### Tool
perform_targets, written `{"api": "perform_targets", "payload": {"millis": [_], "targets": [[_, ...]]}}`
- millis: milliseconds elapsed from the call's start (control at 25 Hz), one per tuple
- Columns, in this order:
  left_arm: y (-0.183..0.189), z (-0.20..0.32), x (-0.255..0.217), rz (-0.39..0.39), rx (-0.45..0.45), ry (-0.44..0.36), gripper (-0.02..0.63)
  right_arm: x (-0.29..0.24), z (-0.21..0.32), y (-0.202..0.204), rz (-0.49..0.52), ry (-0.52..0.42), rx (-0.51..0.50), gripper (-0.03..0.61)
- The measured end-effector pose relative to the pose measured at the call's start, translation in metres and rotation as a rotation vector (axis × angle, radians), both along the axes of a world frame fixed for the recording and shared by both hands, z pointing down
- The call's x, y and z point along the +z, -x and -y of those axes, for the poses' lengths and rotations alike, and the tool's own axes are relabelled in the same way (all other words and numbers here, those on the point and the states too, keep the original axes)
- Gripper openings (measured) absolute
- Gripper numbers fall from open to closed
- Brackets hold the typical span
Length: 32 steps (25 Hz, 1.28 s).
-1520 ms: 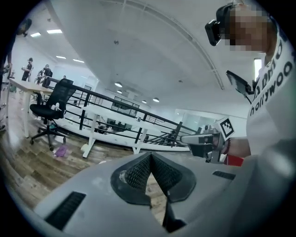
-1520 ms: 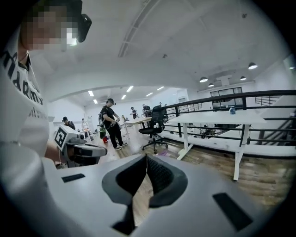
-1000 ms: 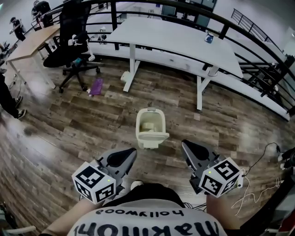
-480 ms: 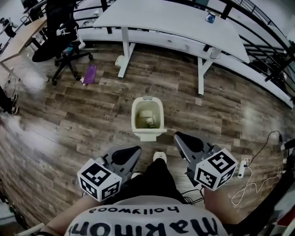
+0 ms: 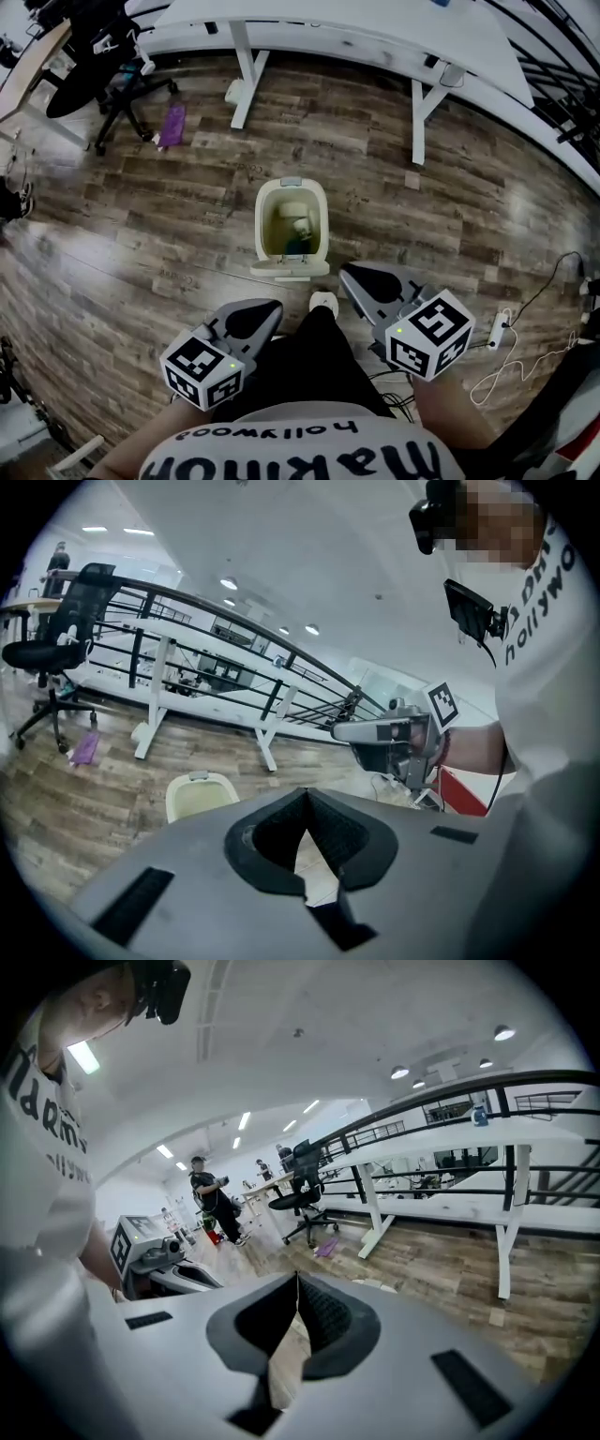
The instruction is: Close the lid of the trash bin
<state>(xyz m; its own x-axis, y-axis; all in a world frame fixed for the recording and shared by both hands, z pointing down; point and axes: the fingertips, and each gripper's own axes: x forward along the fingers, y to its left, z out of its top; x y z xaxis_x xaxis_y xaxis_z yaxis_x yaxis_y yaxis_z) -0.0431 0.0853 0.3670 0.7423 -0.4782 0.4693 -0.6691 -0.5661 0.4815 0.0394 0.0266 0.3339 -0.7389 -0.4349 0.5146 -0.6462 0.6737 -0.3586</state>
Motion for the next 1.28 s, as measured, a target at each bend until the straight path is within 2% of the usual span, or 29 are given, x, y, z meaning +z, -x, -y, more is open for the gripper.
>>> {"api": "perform_targets", "payload": {"millis": [120, 320, 600, 760, 920, 1280], "targets": [[-0.007, 0.006, 0.017, 0.011, -0.011, 0.052, 0.007, 0.016, 0.013, -0.011, 0.002, 0.035, -0.015, 0.009], [-0.018, 0.010, 0.053, 0.071, 0.002, 0.112, 0.006, 0.037, 0.031, -0.027, -0.001, 0.068, -0.036, 0.010], [-0.015, 0.006, 0.111, 0.204, -0.049, 0.188, 0.006, 0.061, 0.048, -0.040, -0.022, 0.101, -0.112, 0.010], [-0.017, 0.006, 0.135, 0.207, -0.082, 0.237, 0.006, 0.065, 0.058, -0.044, -0.022, 0.097, -0.121, 0.009], [-0.024, 0.005, 0.144, 0.224, -0.031, 0.244, 0.006, 0.078, 0.058, -0.042, -0.007, 0.132, -0.111, 0.009], [-0.022, 0.016, 0.155, 0.194, 0.023, 0.252, 0.007, 0.096, 0.055, -0.024, -0.004, 0.175, -0.114, 0.010]]}}
